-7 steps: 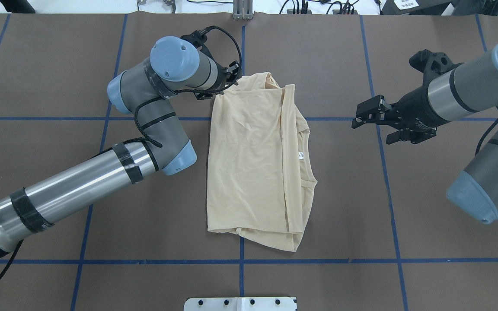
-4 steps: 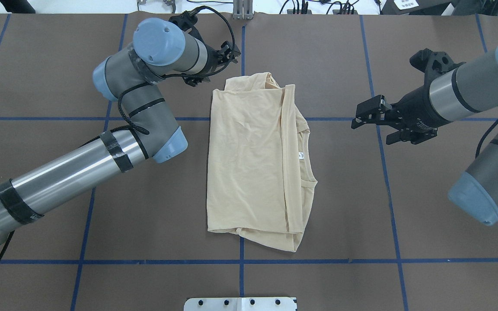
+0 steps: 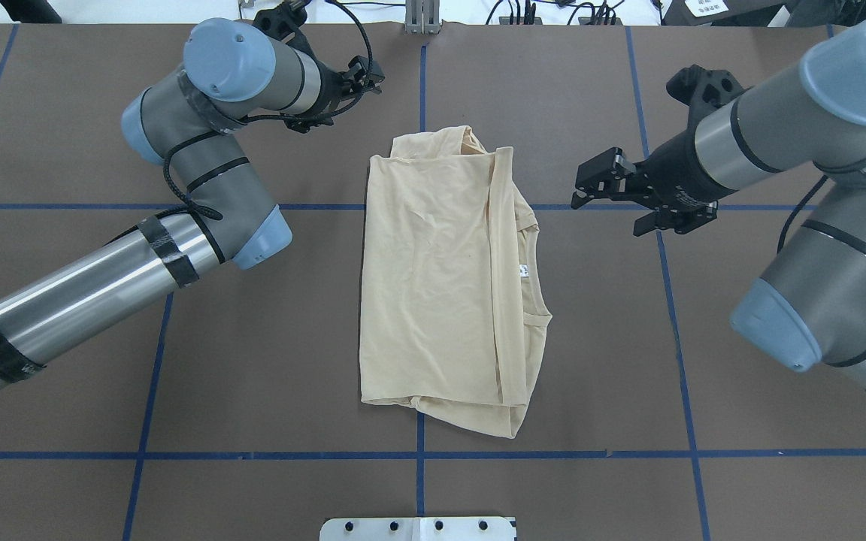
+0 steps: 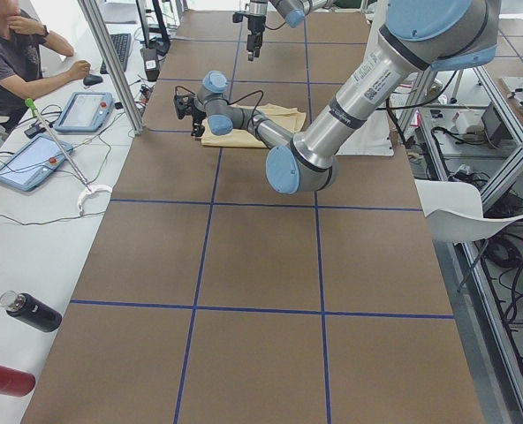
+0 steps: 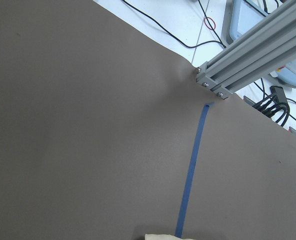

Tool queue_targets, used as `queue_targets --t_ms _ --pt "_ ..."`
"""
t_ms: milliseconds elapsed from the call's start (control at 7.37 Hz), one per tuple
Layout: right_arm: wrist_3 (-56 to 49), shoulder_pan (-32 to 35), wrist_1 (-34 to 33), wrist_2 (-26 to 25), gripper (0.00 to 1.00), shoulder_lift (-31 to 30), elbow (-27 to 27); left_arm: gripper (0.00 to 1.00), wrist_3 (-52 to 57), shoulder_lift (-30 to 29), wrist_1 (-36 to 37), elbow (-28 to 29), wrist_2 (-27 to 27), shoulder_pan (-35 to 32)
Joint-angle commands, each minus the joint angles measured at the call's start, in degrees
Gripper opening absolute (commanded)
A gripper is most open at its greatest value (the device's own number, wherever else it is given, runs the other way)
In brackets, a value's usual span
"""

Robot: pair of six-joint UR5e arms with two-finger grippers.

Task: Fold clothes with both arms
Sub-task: 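Release the shirt and raise the left gripper while the right gripper approaches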

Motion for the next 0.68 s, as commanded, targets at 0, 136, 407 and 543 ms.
queue_targets --t_ms 0,136,407,543 --pt "-2.4 -3.5 -4.7 -4.3 1.0 4.9 -1.2 1.0 0.1 7.0 0.4 -7.5 -0.1 -0.1" --pt "-3.6 -6.4 -4.8 -7.6 1.0 5.4 -1.2 1.0 0.2 10.1 3.7 -12.3 -0.2 0.0" --pt "-3.6 -15.1 -4.9 -17.0 1.0 5.8 -1.1 1.0 0.2 12.6 14.4 -22.1 -2.6 0.0" --pt "-5.0 -18.6 -5.8 -19.7 1.0 6.1 -1.3 1.0 0.2 13.5 17.0 -25.1 -2.9 0.0"
